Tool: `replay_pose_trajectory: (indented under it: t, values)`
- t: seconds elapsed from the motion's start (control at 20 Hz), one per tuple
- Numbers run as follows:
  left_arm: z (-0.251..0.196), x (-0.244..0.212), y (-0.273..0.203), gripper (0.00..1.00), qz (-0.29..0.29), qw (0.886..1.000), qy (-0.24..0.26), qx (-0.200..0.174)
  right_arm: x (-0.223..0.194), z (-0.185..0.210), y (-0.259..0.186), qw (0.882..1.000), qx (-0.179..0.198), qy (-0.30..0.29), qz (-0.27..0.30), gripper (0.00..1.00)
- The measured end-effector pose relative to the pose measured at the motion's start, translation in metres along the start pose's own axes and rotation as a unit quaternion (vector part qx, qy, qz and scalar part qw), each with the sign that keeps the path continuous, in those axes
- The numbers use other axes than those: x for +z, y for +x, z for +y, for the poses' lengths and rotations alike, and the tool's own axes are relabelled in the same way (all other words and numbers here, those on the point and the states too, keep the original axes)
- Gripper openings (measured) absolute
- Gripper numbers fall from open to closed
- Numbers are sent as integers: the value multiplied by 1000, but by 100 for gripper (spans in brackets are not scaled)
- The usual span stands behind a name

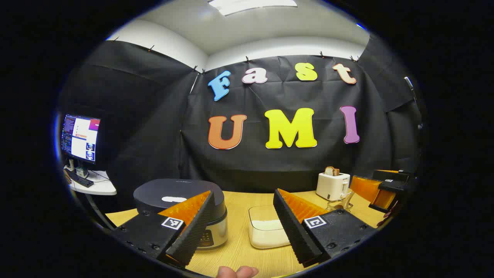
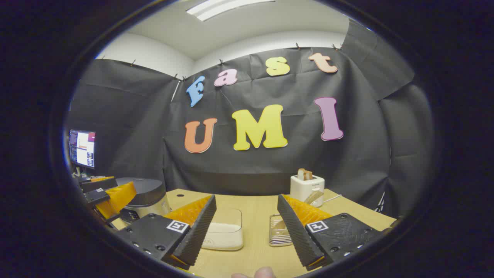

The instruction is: Close the left gripper, press the button to open the rice cooker; take a wooden spoon from the chopstick holder with the right hand, scoop a spoonful of rice and pour it into the rice cooker, then put the wooden spoon back into the chopstick holder.

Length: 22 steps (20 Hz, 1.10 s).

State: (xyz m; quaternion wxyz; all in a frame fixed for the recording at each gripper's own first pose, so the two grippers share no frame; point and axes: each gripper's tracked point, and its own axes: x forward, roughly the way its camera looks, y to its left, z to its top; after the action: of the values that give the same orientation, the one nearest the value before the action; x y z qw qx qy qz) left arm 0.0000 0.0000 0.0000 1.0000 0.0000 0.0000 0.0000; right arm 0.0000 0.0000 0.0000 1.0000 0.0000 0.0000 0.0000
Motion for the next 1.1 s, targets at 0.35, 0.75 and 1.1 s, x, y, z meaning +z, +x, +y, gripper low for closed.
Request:
replay_pose_trajectory:
  t: [0.35,0.75,1.1]
  values:
    - [2,0,-1,97,-2,1000,-4,6,-23,-9,12,999,-5,14,30,94]
    - [-1,-4,0,97,3,1000,-4,11,-23,-9,8,999,0,13,31,96]
    - [23,0,-4,97,10,999,6,48,-6,-5,4,1000,12,2,11,92]
